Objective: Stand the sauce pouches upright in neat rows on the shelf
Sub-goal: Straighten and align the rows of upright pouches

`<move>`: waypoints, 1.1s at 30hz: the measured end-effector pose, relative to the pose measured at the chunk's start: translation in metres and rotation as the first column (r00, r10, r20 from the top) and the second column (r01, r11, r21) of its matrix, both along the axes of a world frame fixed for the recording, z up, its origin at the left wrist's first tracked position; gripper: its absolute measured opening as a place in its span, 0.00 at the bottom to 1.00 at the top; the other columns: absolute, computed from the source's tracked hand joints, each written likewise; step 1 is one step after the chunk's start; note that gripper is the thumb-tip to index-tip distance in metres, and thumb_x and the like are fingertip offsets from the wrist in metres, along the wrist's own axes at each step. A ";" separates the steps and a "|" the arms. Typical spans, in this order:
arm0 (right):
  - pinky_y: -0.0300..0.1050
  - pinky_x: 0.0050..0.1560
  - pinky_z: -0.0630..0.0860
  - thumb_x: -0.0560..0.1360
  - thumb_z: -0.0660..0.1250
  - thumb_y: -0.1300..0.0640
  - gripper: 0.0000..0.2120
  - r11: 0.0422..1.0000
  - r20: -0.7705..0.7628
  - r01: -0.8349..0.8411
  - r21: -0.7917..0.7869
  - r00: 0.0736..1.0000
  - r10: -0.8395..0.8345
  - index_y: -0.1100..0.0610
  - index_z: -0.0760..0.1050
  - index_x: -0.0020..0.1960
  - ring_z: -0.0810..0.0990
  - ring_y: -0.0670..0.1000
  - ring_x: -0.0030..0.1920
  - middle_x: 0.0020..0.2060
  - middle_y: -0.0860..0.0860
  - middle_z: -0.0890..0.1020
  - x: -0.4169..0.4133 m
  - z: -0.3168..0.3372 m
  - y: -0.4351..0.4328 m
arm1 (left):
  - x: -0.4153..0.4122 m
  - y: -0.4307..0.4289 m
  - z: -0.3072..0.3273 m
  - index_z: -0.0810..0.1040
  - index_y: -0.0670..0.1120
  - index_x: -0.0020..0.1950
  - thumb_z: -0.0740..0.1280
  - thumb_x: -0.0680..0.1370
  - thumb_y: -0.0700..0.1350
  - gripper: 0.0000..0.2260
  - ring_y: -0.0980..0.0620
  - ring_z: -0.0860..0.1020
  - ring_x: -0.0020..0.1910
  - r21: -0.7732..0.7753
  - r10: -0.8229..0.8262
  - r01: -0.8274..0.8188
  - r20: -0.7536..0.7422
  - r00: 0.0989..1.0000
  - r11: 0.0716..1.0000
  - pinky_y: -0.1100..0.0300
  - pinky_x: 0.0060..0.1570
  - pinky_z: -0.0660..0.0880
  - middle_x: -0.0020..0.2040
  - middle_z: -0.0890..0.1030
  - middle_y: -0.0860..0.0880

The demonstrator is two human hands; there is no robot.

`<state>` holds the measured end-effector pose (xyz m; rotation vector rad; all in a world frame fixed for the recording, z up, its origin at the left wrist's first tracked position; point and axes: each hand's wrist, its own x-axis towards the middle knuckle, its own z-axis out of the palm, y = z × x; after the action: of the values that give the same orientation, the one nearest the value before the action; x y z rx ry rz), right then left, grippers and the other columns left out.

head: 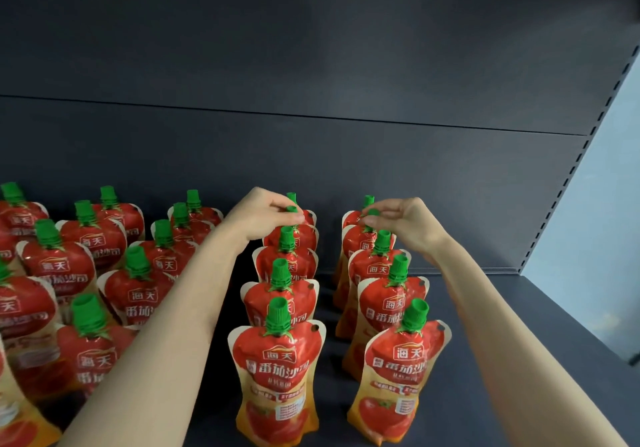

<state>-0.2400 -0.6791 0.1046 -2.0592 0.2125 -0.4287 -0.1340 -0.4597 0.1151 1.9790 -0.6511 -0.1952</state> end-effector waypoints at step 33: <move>0.29 0.37 0.73 0.75 0.68 0.58 0.14 0.999 -0.093 0.039 -0.023 0.995 -0.041 0.61 0.77 0.60 0.80 0.47 0.44 0.52 0.55 0.82 0.032 0.012 -0.017 | 0.032 -0.017 0.000 0.80 0.43 0.57 0.74 0.71 0.43 0.15 0.51 0.79 0.52 -0.012 0.146 -0.147 -0.062 0.987 0.989 0.58 0.55 0.75 0.51 0.82 0.46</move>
<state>-0.2078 -0.6960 0.1164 -2.1004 0.3066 -0.3608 -0.1015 -0.4767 0.1152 1.9878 -0.4638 -0.1593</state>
